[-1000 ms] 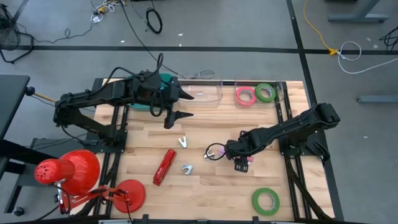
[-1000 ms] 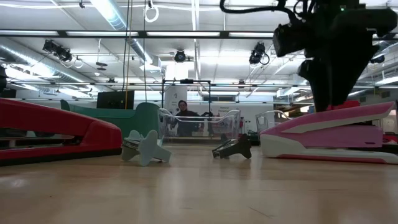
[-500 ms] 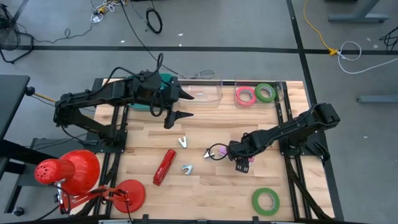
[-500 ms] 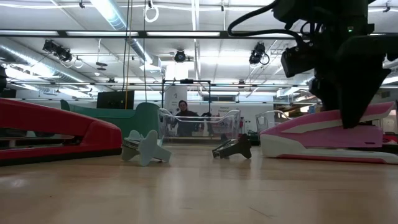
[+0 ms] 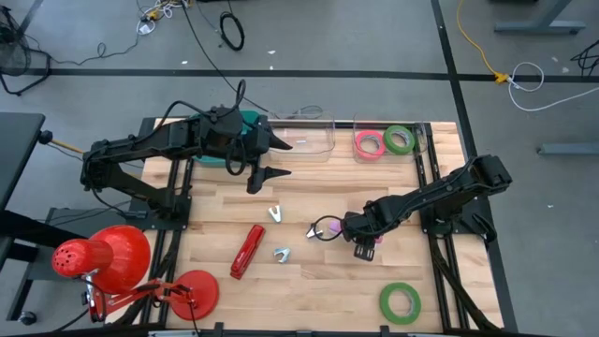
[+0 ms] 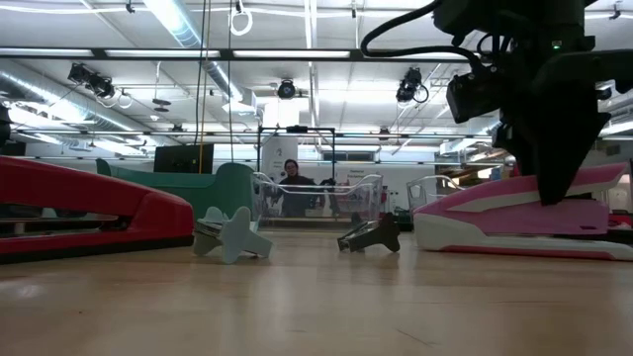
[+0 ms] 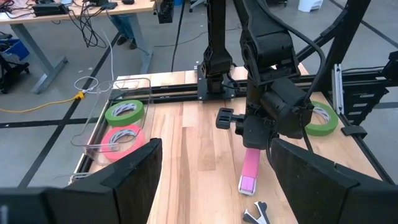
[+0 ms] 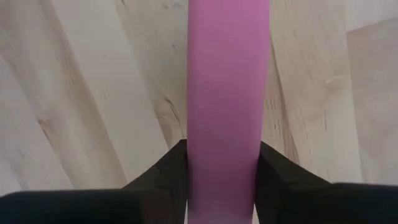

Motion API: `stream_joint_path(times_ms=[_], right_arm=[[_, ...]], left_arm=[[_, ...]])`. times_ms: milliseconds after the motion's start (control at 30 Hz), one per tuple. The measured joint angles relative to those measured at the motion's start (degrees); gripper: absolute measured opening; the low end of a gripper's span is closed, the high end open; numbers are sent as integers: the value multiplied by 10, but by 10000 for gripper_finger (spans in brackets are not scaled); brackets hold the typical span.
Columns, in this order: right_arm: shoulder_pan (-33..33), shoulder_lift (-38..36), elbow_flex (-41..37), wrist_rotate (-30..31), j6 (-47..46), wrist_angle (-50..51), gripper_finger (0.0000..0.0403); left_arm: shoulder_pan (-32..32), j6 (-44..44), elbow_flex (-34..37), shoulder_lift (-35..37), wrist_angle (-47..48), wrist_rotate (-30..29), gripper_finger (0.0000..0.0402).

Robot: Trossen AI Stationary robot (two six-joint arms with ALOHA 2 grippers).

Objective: Pick and place Stapler, Stapler remover, tape
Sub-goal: Put the pink stapler into the left transparent bin

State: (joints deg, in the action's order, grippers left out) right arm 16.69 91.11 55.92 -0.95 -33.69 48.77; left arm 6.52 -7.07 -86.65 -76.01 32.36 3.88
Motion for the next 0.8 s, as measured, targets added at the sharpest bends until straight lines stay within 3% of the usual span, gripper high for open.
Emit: stream_joint_path(times_ms=[500, 800], right_arm=[[-2, 0, 9, -2, -14, 3, 122], [-30, -5, 71, 17, 9, 17, 122]], left_arm=[[0, 0, 0, 17, 28, 25, 286], [0, 0, 0, 45, 65, 26, 221]])
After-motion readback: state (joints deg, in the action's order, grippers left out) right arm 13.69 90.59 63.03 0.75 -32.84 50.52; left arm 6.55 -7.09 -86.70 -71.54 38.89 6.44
